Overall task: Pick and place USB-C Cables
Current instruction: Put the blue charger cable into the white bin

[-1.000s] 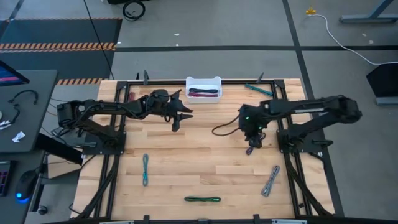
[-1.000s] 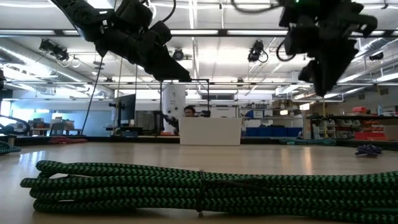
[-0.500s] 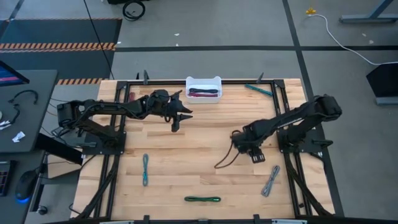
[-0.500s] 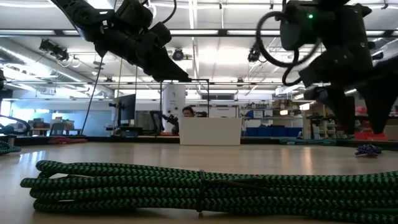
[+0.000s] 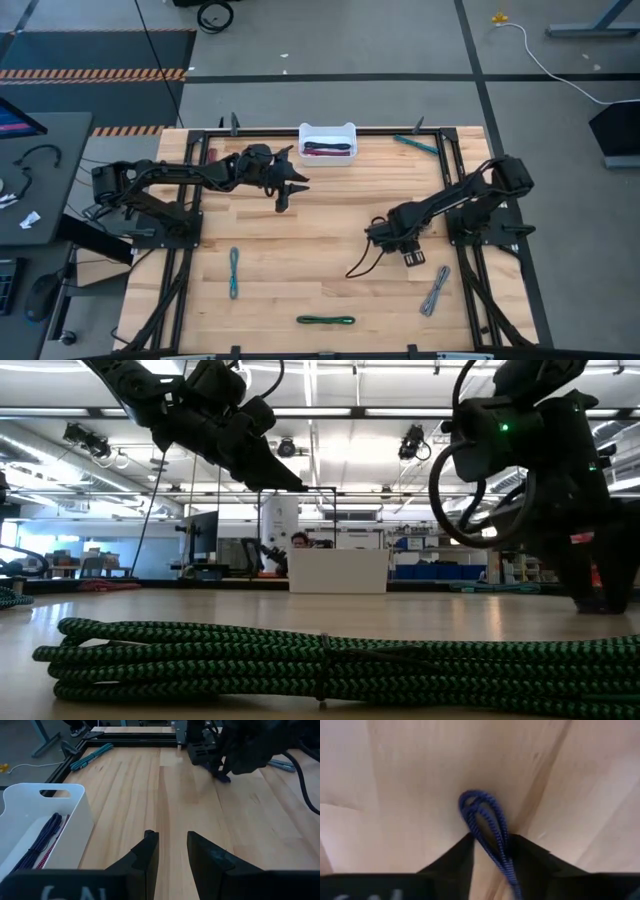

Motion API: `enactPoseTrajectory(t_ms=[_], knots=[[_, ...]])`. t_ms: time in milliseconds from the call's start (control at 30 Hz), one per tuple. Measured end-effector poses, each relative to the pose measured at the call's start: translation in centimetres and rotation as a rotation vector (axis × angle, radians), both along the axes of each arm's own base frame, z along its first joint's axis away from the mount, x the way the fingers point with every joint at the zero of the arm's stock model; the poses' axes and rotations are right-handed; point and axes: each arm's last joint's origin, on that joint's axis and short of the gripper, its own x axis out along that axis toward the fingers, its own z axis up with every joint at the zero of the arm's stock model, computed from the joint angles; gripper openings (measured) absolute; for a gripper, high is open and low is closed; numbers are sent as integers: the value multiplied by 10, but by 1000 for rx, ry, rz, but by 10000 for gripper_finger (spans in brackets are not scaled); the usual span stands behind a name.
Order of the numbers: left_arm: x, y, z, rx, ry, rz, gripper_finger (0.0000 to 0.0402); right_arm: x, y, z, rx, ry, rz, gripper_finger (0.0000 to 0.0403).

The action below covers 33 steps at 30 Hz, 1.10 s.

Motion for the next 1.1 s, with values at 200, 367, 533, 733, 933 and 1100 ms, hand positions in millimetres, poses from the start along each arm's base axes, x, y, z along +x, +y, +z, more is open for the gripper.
enactPoseTrajectory(t_ms=[200, 367, 533, 733, 933, 1100], knots=[[0, -1, -1, -3, 7, -1, 107, -1, 1, -2, 12, 16, -1, 34], [1, -5, -1, -1, 7, -19, 107, 3, 0, 7, 7, -117, -32, 17], [2, -8, -1, 1, 10, -31, 107, 30, -7, 32, 21, -682, -147, 13], [5, -12, 2, 28, -28, -52, 107, 33, -34, 43, 37, -1571, -310, 12], [14, -20, 9, 46, -141, -122, 108, 19, -52, 41, -131, -1989, -246, 12], [29, -23, 7, 53, -270, -141, 133, 47, -58, 47, -90, -2036, -141, 12]])
